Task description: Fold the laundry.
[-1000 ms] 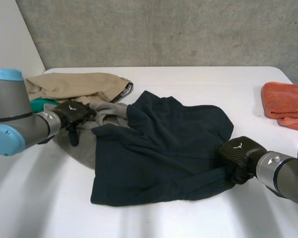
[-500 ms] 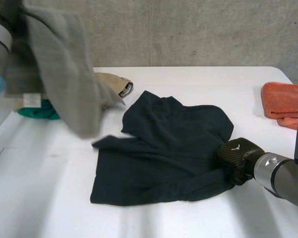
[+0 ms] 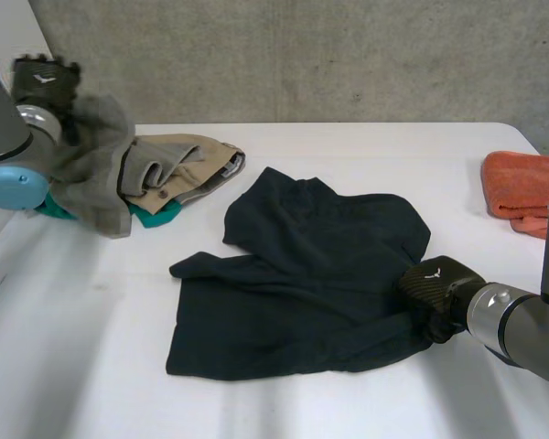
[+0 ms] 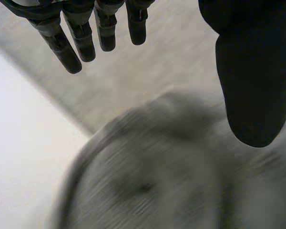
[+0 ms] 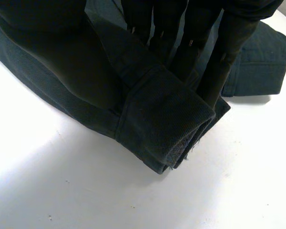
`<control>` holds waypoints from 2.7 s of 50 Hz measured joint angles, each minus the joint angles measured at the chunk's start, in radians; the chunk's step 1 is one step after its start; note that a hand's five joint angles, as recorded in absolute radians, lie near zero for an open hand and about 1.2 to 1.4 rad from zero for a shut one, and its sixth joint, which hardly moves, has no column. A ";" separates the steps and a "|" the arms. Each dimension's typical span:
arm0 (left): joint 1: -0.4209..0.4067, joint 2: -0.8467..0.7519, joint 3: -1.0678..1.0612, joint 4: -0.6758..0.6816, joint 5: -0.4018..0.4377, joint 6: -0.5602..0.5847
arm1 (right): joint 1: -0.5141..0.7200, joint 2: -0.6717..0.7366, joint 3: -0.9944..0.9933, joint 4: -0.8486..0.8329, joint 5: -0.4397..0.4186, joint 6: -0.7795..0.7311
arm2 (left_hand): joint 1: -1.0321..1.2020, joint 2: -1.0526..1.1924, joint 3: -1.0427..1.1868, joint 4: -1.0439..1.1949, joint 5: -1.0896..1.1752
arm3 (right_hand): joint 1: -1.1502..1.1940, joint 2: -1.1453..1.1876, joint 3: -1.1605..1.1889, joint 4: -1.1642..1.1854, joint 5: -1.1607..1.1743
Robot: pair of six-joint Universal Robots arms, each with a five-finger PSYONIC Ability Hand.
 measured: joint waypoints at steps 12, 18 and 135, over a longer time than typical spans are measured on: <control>-0.108 0.019 -0.127 -0.089 0.286 0.050 | 0.002 0.028 -0.002 -0.001 0.001 -0.011 | 0.000 0.000 0.000 0.000 0.000 | 0.000 0.000 0.006 0.000 0.000; -0.134 -0.176 0.088 -0.207 0.212 0.183 | 0.001 0.039 -0.002 -0.001 0.001 -0.023 | 0.000 0.000 0.000 0.000 0.000 | 0.000 0.000 0.006 0.000 0.000; -0.368 1.059 -0.574 -0.243 -0.143 -0.019 | -0.119 -0.230 -0.697 0.105 -0.096 0.176 | 0.984 0.990 0.980 0.998 0.955 | 0.000 0.000 0.006 0.000 0.002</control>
